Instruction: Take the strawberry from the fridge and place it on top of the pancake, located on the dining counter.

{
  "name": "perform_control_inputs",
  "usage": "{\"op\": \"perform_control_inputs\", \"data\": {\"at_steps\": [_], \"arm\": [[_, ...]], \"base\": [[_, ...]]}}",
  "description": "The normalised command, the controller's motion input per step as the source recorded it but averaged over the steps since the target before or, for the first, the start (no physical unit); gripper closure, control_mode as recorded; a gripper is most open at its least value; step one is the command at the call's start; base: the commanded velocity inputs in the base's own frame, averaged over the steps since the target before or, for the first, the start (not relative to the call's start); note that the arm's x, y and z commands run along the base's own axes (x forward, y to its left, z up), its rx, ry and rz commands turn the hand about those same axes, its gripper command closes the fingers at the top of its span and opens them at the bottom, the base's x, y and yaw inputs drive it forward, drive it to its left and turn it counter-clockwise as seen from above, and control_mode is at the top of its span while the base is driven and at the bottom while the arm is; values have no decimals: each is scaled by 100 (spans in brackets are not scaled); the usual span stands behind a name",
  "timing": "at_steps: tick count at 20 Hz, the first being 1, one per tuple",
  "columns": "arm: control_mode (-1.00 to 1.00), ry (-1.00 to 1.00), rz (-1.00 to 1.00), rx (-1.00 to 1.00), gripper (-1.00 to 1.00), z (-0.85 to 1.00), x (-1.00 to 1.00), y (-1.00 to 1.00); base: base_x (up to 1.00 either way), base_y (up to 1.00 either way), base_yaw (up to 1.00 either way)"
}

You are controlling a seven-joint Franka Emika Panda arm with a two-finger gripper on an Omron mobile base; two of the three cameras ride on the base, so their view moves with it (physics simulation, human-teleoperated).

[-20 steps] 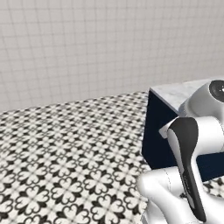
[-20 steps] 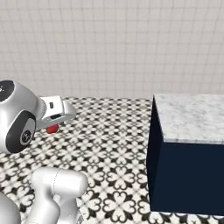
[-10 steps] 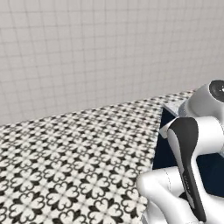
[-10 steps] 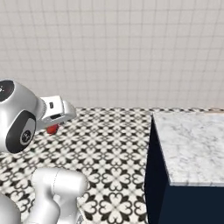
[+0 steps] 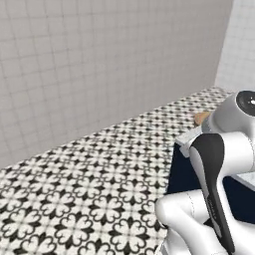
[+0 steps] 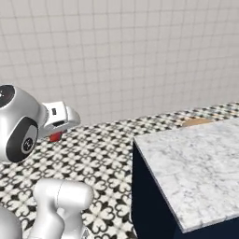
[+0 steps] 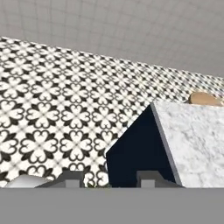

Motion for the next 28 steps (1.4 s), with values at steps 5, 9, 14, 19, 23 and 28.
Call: {"op": "perform_control_inputs", "data": {"at_steps": [5,9,14,19,23,28], "arm": [[100,0,0,0,100,0,0,0],[100,0,0,0,100,0,0,0],[100,0,0,0,100,0,0,0],[100,0,0,0,100,0,0,0],[100,0,0,0,100,0,0,0],[100,0,0,0,100,0,0,0]], "base": [[96,10,-53],[100,54,-53],[98,69,-55],[100,67,-53],[100,65,-50],[100,62,-47]]}}
